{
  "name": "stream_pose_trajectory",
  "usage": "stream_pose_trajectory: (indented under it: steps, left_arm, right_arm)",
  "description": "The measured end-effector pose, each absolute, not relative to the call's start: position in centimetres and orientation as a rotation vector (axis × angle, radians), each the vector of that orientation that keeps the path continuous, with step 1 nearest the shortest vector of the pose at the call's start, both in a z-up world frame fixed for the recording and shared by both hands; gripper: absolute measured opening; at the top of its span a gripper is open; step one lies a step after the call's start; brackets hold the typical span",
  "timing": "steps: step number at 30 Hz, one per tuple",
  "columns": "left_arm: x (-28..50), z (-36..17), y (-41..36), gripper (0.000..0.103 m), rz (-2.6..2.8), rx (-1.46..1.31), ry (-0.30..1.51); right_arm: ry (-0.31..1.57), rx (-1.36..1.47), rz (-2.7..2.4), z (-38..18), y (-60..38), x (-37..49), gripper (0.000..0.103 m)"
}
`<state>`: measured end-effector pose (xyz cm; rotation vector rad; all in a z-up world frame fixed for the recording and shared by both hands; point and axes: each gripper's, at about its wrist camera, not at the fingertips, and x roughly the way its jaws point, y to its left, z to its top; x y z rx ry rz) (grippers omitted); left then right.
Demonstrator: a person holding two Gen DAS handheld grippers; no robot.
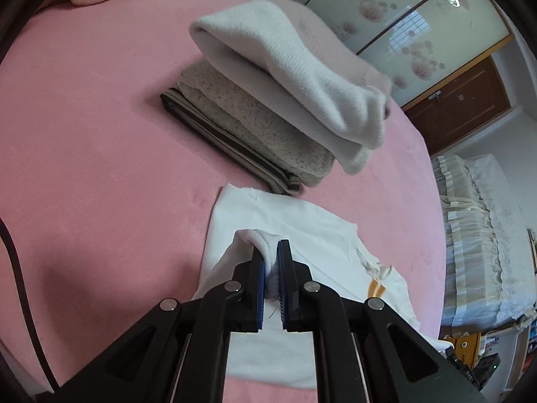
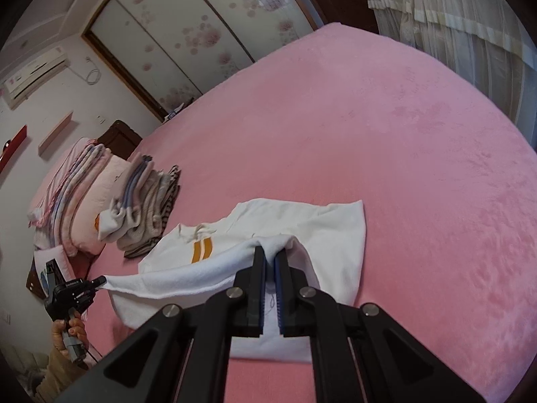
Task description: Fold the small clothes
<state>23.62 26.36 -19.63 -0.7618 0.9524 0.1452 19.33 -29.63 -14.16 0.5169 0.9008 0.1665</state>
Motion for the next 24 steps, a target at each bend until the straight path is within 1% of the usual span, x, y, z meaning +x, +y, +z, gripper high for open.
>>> stream_pose_trajectory:
  steps: [5,12,13,14,15,17,18,19,20,22,24]
  left_arm:
    - [27.2,-22.3,26.3,0.005,0.171,-0.773,1.003]
    - [29.7,-24.8,26.2,0.006,0.186,-0.799,1.026]
    - [29.9,-25.0,26.3,0.009,0.189,-0.797,1.034]
    - [30.1,-25.2,26.3,0.019,0.191,-0.794,1.040]
    - [30.2,-25.4,26.2,0.026,0.197,-0.794,1.036]
    - [30.0,-25.2,26.3,0.056,0.210,-0.795,1.005]
    - [29.9,-25.0,26.3,0.060,0.213,-0.797,0.984]
    - [29.7,-24.8,26.3,0.062,0.211,-0.798,0.963]
    - [29.5,-24.6,26.3,0.062,0.203,-0.794,0.943]
    - [29.4,-23.9,26.1,0.062,0.195,-0.767,0.908]
    - [29.2,-23.2,25.8,0.062,0.191,-0.736,0.877]
  right_arm:
    - [0.952,0.535,0.122,-16.8,-29.8,22.4,0.004]
    - [1.005,0.584,0.075,-20.1,-30.0,25.5,0.005]
    - [1.016,0.591,0.070,-20.5,-30.0,25.9,0.005]
    - [1.028,0.595,0.062,-20.8,-30.0,26.2,0.006]
    - [1.041,0.606,0.059,-21.2,-30.0,26.6,0.008]
    - [1.053,0.630,0.054,-21.6,-30.2,27.0,0.011]
    - [1.057,0.645,0.054,-21.7,-30.2,27.3,0.012]
    - [1.054,0.655,0.055,-21.6,-30.3,27.4,0.020]
    - [1.041,0.659,0.053,-21.4,-30.3,27.5,0.029]
    - [1.001,0.648,0.036,-20.6,-30.2,27.4,0.036]
    - [0.969,0.637,0.039,-19.9,-30.1,27.3,0.038]
